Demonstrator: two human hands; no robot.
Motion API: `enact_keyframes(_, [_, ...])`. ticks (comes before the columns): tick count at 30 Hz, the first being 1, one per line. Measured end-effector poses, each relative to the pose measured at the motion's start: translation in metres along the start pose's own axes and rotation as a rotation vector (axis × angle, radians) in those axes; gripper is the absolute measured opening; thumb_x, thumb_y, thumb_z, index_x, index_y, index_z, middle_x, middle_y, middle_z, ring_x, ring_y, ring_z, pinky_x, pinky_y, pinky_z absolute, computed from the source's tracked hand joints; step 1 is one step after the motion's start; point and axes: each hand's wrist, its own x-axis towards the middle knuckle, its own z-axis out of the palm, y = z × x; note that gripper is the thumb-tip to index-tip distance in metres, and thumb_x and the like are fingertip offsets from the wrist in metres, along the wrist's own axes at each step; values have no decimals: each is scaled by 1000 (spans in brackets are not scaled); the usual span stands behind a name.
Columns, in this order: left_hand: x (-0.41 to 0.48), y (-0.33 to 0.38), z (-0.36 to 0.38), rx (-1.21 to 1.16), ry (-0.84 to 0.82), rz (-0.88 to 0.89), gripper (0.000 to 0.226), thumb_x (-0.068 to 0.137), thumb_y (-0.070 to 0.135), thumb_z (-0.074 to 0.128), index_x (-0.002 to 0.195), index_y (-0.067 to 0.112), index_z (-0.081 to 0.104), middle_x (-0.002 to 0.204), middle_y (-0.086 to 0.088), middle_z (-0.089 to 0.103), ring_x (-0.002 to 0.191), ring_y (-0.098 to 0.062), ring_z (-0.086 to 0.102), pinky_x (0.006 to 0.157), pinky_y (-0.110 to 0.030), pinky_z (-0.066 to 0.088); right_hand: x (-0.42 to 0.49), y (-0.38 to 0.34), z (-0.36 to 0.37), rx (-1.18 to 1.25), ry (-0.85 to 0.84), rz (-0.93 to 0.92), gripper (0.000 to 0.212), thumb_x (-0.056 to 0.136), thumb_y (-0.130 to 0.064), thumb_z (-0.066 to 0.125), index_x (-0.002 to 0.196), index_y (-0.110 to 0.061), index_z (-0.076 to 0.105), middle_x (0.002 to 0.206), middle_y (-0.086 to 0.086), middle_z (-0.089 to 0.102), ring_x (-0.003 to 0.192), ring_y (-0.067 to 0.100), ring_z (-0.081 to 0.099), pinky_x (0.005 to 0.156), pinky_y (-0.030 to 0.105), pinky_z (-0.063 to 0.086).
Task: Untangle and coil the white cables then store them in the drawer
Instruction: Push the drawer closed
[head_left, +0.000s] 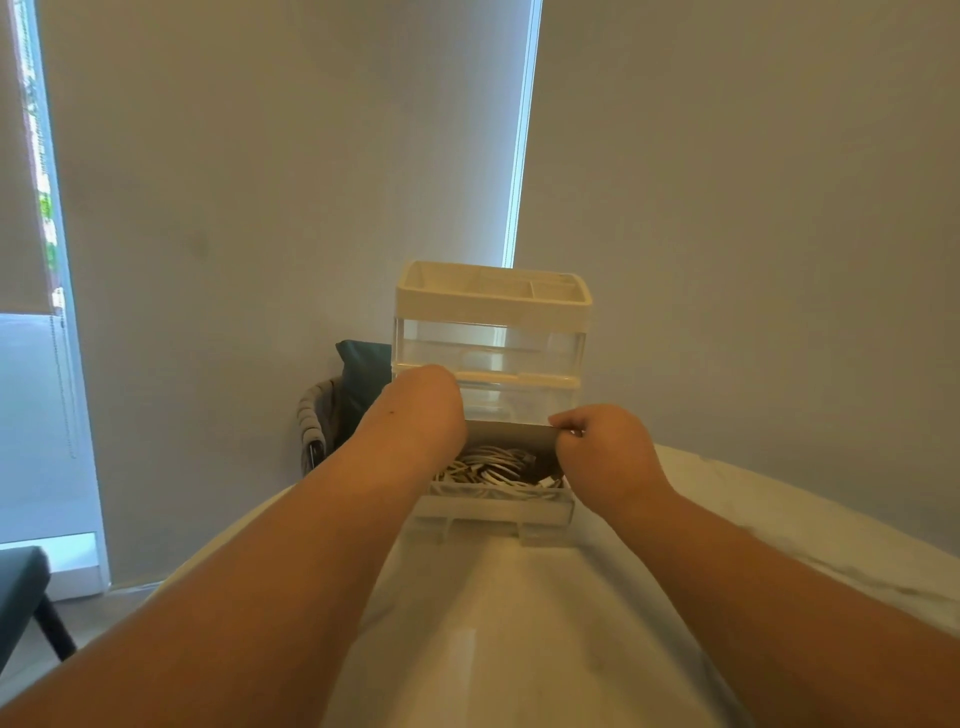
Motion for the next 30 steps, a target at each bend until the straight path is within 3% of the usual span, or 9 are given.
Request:
enact_keyframes(2, [-7, 0, 4, 7, 55, -8, 38, 90, 13, 62, 127, 8, 55, 89, -7, 50, 86, -21, 50, 82, -33, 44, -4, 3, 1, 32, 17, 11, 32, 98, -8, 50, 122, -15, 71, 122, 3, 67, 87, 6, 53, 85, 18, 42])
enact_keyframes(5, [-17, -5, 13, -71, 231, 65, 24, 91, 13, 53, 110, 7, 66, 97, -8, 65, 90, -25, 63, 73, -30, 48, -10, 6, 5, 39, 32, 5, 31, 95, -10, 53, 118, -17, 73, 105, -3, 68, 78, 6, 54, 78, 19, 44])
enact_keyframes(9, [-30, -6, 13, -64, 119, 72, 25, 94, 21, 56, 118, 18, 58, 99, 2, 53, 90, -15, 50, 79, -28, 37, -19, 9, 5, 31, 13, -28, 23, 90, -12, 59, 98, -20, 79, 72, -17, 57, 66, 7, 55, 58, 18, 45])
enact_keyframes(13, [-31, -5, 18, -141, 45, 138, 26, 89, 22, 60, 114, 18, 63, 98, 0, 62, 87, -16, 58, 73, -26, 45, -25, 7, 4, 37, 0, -68, 26, 93, -23, 59, 79, -10, 76, 77, 10, 68, 72, 23, 63, 58, 27, 49])
enact_keyframes(17, [-30, -7, 22, -181, 40, 155, 25, 89, 26, 62, 112, 17, 67, 94, 0, 64, 86, -16, 61, 73, -27, 48, -22, 10, 5, -13, -58, -58, 21, 98, -28, 58, 96, -23, 78, 75, -9, 64, 65, 6, 56, 49, 10, 34])
enact_keyframes(20, [-29, -7, 22, -151, 28, 156, 31, 91, 26, 63, 121, 16, 64, 108, -3, 65, 98, -19, 61, 88, -32, 52, -16, 12, 5, -37, -97, -33, 25, 96, -30, 61, 117, -23, 74, 95, -9, 68, 74, 3, 54, 63, 12, 37])
enact_keyframes(23, [-28, -6, 26, -104, 19, 153, 41, 91, 26, 67, 129, 14, 59, 120, -5, 61, 110, -21, 59, 101, -34, 48, -10, 10, 6, -132, -163, -24, 32, 94, -30, 65, 124, -23, 70, 113, -3, 71, 87, 7, 53, 83, 20, 42])
enact_keyframes(27, [-20, -6, 34, -127, 53, 133, 39, 88, 24, 70, 124, 14, 60, 116, -6, 62, 106, -21, 59, 101, -34, 48, -5, 8, 8, -204, -195, -12, 30, 91, -31, 69, 120, -24, 72, 111, -3, 71, 88, 9, 54, 87, 24, 46])
enact_keyframes(30, [-14, -5, 40, -106, 96, 81, 32, 85, 24, 73, 114, 17, 64, 99, -2, 62, 94, -20, 60, 96, -37, 51, -2, 8, 9, -213, -198, 9, 22, 87, -31, 74, 108, -24, 77, 102, -4, 71, 86, 11, 57, 84, 25, 49])
